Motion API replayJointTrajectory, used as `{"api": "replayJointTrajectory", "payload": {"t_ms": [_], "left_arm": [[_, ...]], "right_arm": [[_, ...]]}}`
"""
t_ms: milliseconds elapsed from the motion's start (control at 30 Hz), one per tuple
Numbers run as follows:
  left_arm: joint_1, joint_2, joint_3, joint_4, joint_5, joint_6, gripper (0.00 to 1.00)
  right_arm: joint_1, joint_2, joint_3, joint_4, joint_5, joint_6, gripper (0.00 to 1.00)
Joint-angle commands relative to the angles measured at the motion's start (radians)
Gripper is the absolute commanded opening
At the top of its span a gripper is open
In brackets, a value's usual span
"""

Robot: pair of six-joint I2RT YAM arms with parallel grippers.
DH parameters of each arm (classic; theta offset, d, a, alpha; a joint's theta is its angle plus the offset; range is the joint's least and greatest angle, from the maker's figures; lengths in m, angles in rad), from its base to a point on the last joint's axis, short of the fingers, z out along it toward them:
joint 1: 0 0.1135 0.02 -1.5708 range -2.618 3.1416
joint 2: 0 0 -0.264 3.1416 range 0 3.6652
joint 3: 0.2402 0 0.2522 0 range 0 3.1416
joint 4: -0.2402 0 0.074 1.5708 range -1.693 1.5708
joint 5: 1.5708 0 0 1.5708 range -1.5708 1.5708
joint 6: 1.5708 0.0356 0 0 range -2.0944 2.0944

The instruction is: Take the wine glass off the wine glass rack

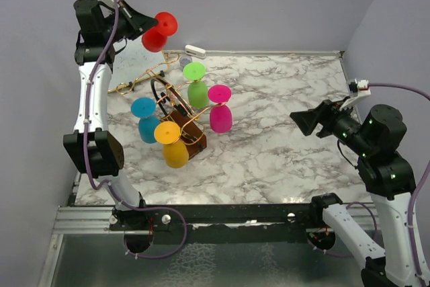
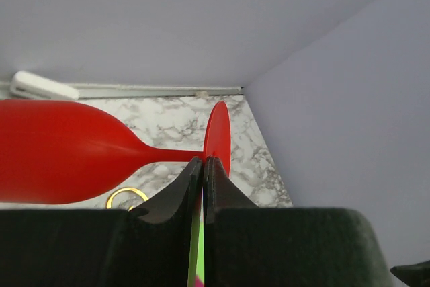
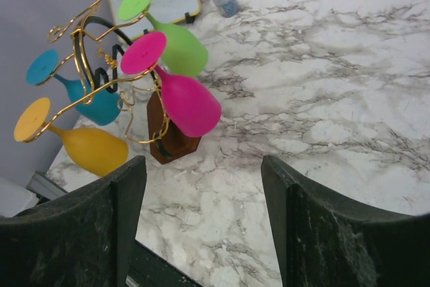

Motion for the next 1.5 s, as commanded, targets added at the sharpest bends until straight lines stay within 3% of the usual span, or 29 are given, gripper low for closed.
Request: {"api": "replayJointTrajectory", "payload": {"t_ms": [0, 400, 733, 1167, 1367, 1467], "left_arm": [[-0.103, -0.018, 0.083, 0.143, 0.085, -0.018, 0.0], [-0.433, -0.092, 0.109, 0.236, 0.163, -0.006, 0.0], [-0.641, -0.165, 0.033, 0.195, 0.152, 0.072, 0.0], [-0.731, -0.207, -0.033, 0.183, 0.139, 0.096, 0.0], [-0.774, -0.205, -0.041, 0.179, 0.121, 0.103, 0.0], [-0.787, -0.205, -0.042, 0.173, 0.114, 0.109, 0.0]], "right_arm": [[-0.002, 0.086, 0.095, 0.073, -0.177, -0.048, 0.69], [-0.001, 0.276, 0.253, 0.277, -0.584, 0.05, 0.64], [-0.002, 0.351, 0.31, 0.32, -0.511, 0.059, 0.66], [-0.001, 0.369, 0.287, 0.389, -0.561, 0.093, 0.65], [-0.001, 0.383, 0.285, 0.386, -0.578, 0.097, 0.6], [-0.001, 0.385, 0.276, 0.386, -0.58, 0.099, 0.51]]}}
